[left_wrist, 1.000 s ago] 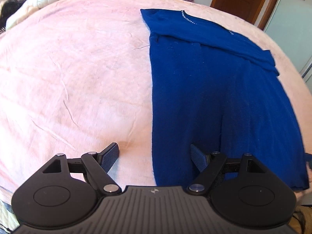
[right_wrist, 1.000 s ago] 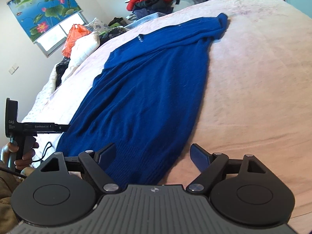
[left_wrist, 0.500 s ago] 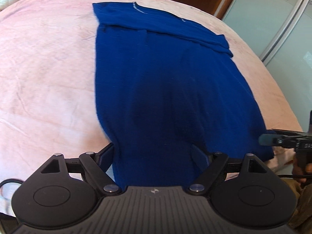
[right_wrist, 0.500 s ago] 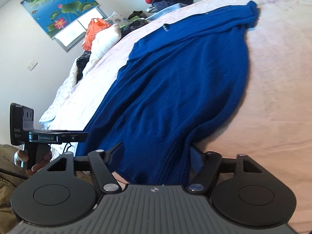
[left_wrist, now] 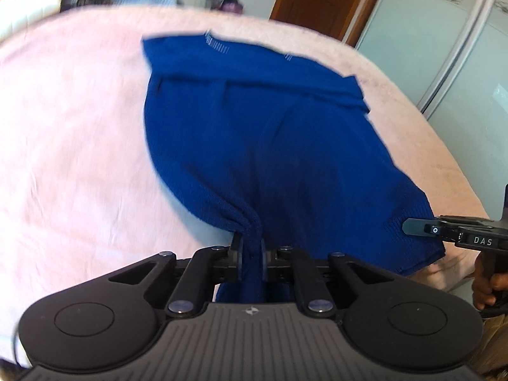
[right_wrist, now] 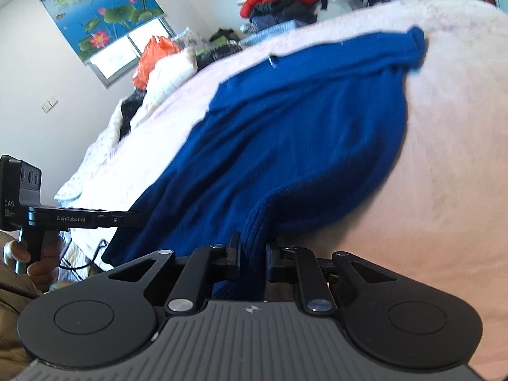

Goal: Fold small clothes
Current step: 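Lift the hem with both grippers and fold it toward the beaded collar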

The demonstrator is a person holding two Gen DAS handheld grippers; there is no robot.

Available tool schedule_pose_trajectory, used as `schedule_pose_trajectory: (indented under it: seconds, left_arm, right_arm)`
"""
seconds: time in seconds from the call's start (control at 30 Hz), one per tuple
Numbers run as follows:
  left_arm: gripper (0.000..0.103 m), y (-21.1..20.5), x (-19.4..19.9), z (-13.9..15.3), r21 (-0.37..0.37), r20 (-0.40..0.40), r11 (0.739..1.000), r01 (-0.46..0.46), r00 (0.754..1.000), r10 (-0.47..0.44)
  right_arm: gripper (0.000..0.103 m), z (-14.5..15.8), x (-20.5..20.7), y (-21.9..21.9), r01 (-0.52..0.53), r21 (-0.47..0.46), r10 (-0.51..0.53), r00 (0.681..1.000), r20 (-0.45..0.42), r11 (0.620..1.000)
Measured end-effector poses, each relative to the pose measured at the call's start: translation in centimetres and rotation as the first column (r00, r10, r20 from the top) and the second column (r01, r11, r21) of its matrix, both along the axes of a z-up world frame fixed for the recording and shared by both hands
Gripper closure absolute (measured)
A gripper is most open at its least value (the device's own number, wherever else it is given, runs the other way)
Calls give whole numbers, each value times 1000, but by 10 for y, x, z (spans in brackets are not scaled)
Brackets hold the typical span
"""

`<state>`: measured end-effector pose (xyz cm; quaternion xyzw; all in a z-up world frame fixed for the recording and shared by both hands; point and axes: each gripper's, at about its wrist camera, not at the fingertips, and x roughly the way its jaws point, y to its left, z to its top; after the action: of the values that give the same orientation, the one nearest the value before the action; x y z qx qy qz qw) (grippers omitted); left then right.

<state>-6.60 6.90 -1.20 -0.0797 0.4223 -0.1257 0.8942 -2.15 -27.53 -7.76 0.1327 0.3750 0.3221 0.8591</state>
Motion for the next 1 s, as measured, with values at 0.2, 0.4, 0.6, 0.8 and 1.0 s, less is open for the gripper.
schedule_pose_trajectory:
  seconds: [0.2, 0.4, 0.6, 0.8, 1.0]
  left_arm:
    - [93, -27, 20, 6, 105, 19, 994, -14, 1000, 12]
    - [93, -45, 38, 10, 182, 54, 983, -23, 998, 13]
    - [93, -47, 55, 17, 215, 69, 974, -67, 996, 53]
    - [93, -52, 70, 19, 273, 127, 955, -115, 988, 83]
    - [93, -60, 78, 13, 327, 157, 937, -125, 985, 77]
  right_arm:
    - [86, 6, 4, 7, 4, -45, -2, 999, 48, 999]
    - [86, 16, 10, 8, 24, -31, -21, 996, 92, 999]
    - [86, 23, 23, 2, 81, -20, -77, 987, 142, 997]
    - [86, 20, 39, 5, 107, -24, -102, 981, 168, 994]
    - [86, 14, 46, 9, 129, -32, -121, 977, 173, 991]
